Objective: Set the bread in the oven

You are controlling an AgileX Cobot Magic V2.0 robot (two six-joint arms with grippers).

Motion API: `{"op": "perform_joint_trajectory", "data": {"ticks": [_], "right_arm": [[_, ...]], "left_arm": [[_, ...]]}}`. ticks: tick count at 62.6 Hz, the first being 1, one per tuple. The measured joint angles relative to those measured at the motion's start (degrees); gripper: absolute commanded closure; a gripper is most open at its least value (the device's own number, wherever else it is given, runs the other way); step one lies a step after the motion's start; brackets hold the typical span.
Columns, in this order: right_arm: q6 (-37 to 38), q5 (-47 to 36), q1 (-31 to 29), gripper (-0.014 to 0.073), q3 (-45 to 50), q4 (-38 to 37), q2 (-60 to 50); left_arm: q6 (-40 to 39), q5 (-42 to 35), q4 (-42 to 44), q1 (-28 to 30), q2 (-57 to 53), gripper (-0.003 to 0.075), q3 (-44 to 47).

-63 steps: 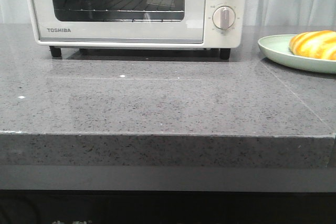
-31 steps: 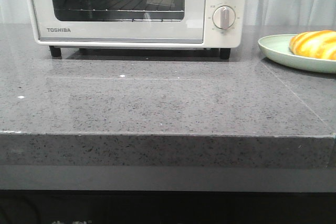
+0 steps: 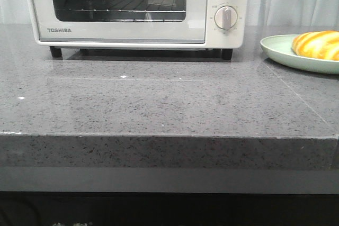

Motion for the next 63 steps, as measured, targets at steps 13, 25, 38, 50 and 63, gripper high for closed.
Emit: {"op": "perform_joint_trajectory", "data": {"ticks": [13, 25, 38, 50, 63], "right_arm": [[0.0, 0.0, 0.0, 0.0106, 0.0, -0.09, 0.0], [0.0, 0.13, 0.0, 0.0106, 0.0, -0.09, 0.0], [0.0, 0.35, 0.0, 0.0106, 0.0, -0.22, 0.0], [0.0, 0.47, 0.0, 0.0106, 0.0, -0.22, 0.0], [0.0, 0.47, 0.0, 0.0106, 0.0, -0.22, 0.0]], "left_arm": [[0.0, 0.0, 0.0, 0.0, 0.0, 0.0738, 0.0], [0.02, -0.1, 0.0, 0.0, 0.0, 0.0738, 0.0], [0.46, -1.14, -1.77, -0.13, 0.09, 0.0738, 0.0], [2.84, -3.49, -5.42, -4.16, 0.74, 0.0738, -1.74], [3.11, -7.44, -7.82, -13.09, 4.83, 0.0738, -7.74]]}}
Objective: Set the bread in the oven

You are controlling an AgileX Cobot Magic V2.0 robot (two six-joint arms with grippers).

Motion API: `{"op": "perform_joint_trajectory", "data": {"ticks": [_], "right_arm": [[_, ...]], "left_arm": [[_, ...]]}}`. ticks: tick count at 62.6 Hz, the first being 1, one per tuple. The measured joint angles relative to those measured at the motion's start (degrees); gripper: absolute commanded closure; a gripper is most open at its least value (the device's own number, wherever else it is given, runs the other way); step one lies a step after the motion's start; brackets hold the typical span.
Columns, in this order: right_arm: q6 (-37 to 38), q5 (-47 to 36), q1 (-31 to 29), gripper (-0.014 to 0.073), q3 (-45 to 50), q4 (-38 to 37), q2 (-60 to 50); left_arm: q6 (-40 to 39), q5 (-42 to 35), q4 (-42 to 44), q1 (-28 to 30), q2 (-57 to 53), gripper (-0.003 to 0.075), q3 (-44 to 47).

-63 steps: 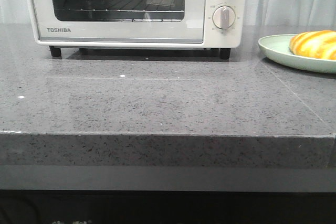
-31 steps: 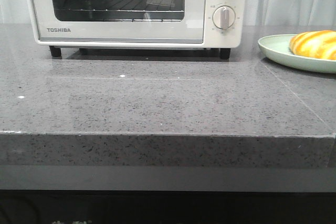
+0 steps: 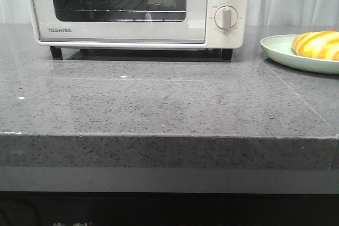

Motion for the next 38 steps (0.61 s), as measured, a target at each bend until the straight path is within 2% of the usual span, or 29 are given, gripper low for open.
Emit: {"op": "perform_joint_trajectory", "data": {"ticks": [14, 23, 38], "right_arm": [[0.0, 0.0, 0.0, 0.0106, 0.0, 0.0, 0.0], [0.0, 0.0, 0.0, 0.0106, 0.0, 0.0, 0.0], [0.0, 0.0, 0.0, 0.0106, 0.0, 0.0, 0.0]], "left_arm": [[0.13, -7.79, -0.46, -11.3, 10.04, 0.0738, -6.86], [0.13, -12.19, -0.55, -16.19, 19.18, 0.0738, -11.68], [0.13, -17.1, -0.57, -17.98, 32.27, 0.0738, -21.06]]}}
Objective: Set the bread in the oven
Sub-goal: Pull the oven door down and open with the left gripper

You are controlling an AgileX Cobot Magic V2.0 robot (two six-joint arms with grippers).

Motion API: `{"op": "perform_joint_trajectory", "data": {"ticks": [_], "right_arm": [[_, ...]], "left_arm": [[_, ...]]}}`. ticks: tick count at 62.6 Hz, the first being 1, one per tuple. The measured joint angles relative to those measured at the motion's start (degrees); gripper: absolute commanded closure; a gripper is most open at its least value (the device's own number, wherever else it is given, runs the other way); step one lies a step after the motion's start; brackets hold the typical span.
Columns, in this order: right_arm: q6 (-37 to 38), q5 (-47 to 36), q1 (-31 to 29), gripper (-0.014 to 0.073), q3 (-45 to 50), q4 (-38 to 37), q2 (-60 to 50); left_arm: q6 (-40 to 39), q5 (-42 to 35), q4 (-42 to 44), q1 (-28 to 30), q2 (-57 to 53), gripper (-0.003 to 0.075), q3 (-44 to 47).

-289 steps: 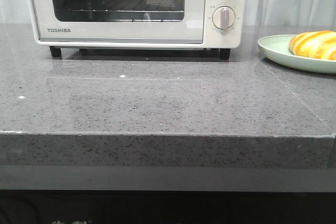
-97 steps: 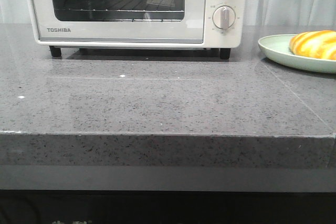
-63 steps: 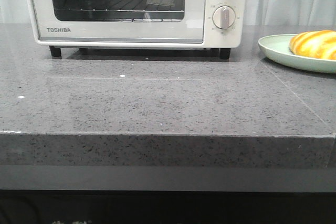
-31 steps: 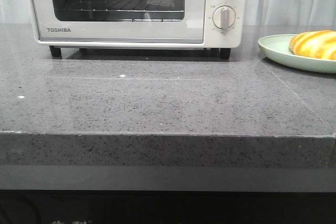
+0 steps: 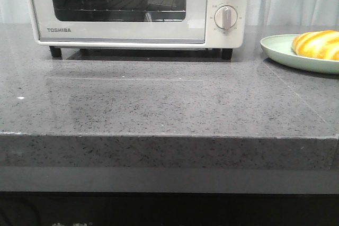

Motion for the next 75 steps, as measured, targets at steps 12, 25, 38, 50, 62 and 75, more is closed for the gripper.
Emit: {"op": "perform_joint_trajectory", "data": {"ticks": [12, 25, 38, 50, 62, 75], "right_arm": [[0.0, 0.0, 0.0, 0.0106, 0.0, 0.0, 0.0], [0.0, 0.0, 0.0, 0.0106, 0.0, 0.0, 0.0], [0.0, 0.0, 0.0, 0.0106, 0.0, 0.0, 0.0], [0.0, 0.0, 0.0, 0.0106, 0.0, 0.0, 0.0], [0.0, 0.0, 0.0, 0.0106, 0.0, 0.0, 0.0], [0.0, 0.0, 0.0, 0.0106, 0.0, 0.0, 0.0]], "left_arm": [[0.0, -4.36, 0.12, 0.0, 7.03, 0.0738, -4.54], [0.0, -10.15, 2.51, 0.0, 11.91, 0.0738, -5.63], [0.0, -10.31, 3.47, 0.0, 13.59, 0.0738, -5.66], [0.0, -7.33, 3.5, 0.0, 13.45, 0.0738, -6.14], [0.0, 2.02, 3.33, -0.59, 9.94, 0.0738, -6.36], [0.0, 19.88, 2.65, -0.7, 3.14, 0.0738, -6.16]]}}
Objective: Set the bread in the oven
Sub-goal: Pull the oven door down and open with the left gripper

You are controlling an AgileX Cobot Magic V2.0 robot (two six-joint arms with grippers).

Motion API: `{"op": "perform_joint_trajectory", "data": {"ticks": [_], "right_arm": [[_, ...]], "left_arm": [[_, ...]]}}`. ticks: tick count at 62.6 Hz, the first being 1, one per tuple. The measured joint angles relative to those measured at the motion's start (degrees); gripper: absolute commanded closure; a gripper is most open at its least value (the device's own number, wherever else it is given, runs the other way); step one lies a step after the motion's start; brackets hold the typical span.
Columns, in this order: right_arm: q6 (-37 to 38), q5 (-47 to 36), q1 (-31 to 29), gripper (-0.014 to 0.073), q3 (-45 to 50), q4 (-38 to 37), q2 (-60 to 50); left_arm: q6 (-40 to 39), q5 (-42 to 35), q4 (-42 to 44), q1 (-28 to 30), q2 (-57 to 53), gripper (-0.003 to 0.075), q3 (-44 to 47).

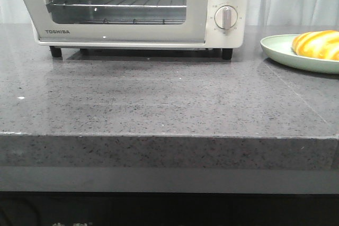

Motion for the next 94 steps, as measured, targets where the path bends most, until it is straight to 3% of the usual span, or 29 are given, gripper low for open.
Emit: {"op": "perform_joint_trajectory", "data": {"ticks": [12, 23, 44, 61, 74, 94], "right_arm": [[0.0, 0.0, 0.0, 0.0106, 0.0, 0.0, 0.0], [0.0, 0.0, 0.0, 0.0106, 0.0, 0.0, 0.0], [0.0, 0.0, 0.0, 0.0106, 0.0, 0.0, 0.0], [0.49, 1.75, -2.0, 0.0106, -2.99, -0.13, 2.18], [0.61, 5.18, -5.31, 0.0106, -10.08, -0.26, 10.7], [0.61, 9.48, -5.5, 0.0106, -23.14, -0.26, 28.99]], "left_arm": [[0.0, 15.09, 0.0, 0.0, -6.96, 0.0738, 0.0], [0.0, 21.3, 0.81, 0.0, -12.51, 0.0738, 0.0], [0.0, 25.44, 2.96, 0.0, -19.87, 0.0738, 0.74], [-5.52, 24.27, 9.19, 0.0, -29.03, 0.0738, 12.65], [-7.15, 23.97, 9.67, 0.0, -35.4, 0.0738, 18.71], [-7.5, 23.44, 9.8, 0.0, -36.95, 0.0738, 19.47]]}}
